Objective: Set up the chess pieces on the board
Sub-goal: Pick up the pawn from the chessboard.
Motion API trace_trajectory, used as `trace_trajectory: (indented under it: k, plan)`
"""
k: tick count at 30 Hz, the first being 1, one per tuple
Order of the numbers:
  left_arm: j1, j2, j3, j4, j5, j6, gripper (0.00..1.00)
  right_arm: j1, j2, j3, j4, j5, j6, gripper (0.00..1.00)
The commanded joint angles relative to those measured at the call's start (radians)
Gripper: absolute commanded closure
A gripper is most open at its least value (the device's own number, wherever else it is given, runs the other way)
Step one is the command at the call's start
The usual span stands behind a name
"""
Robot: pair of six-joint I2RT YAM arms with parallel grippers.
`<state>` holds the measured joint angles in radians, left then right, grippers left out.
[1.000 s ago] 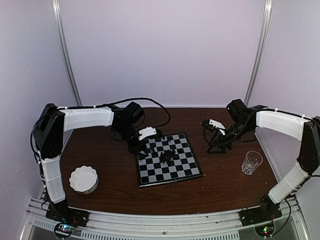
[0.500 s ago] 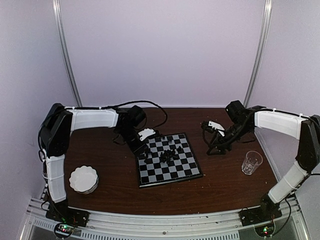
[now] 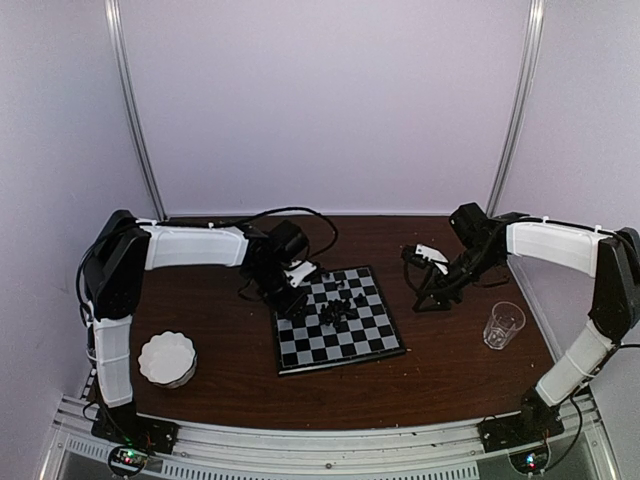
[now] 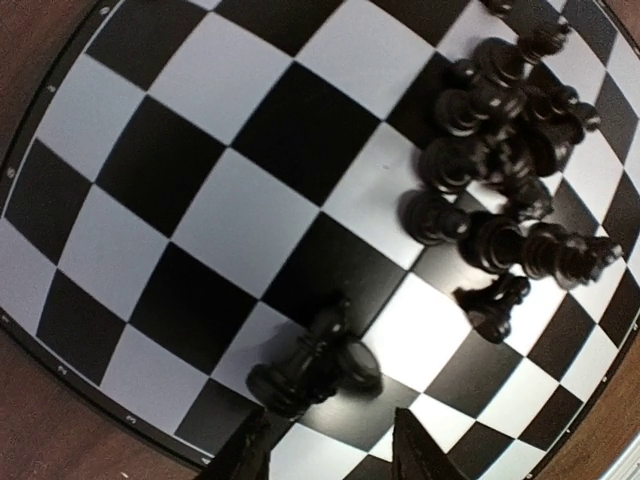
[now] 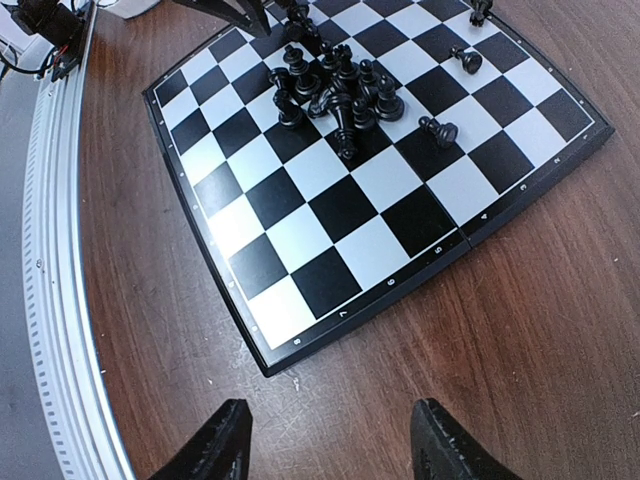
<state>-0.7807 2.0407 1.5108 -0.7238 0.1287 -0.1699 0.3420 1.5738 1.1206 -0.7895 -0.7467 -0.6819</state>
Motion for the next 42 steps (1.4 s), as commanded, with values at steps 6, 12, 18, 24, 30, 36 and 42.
trace_trajectory:
  k: [6, 12, 18, 24, 30, 36, 42]
  plan:
    - [0.009, -0.014, 0.041, -0.001, -0.089, -0.068, 0.63, 0.003, 0.010, -0.004, -0.011, 0.007, -0.009, 0.43]
    - [0.011, 0.016, 0.111, -0.057, -0.078, 0.009, 0.64, 0.003, 0.011, -0.004, -0.012, 0.010, -0.010, 0.43]
    - [0.009, 0.010, 0.144, -0.116, -0.108, -0.166, 0.61, 0.003, 0.013, -0.004, -0.014, 0.017, -0.011, 0.44]
    - [-0.020, -0.020, 0.075, -0.153, -0.212, -0.345, 0.59, 0.003, 0.018, -0.003, -0.013, 0.015, -0.011, 0.44]
    - [-0.025, -0.018, 0.022, -0.131, -0.179, -0.351, 0.62, 0.003, 0.028, 0.001, -0.015, 0.007, -0.011, 0.44]
    - [-0.028, -0.011, 0.007, -0.129, -0.174, -0.341, 0.66, 0.003, 0.025, 0.001, -0.019, 0.012, -0.013, 0.44]
    - [-0.029, -0.006, -0.009, -0.128, -0.176, -0.319, 0.70, 0.003, 0.025, 0.001, -0.020, 0.012, -0.011, 0.44]
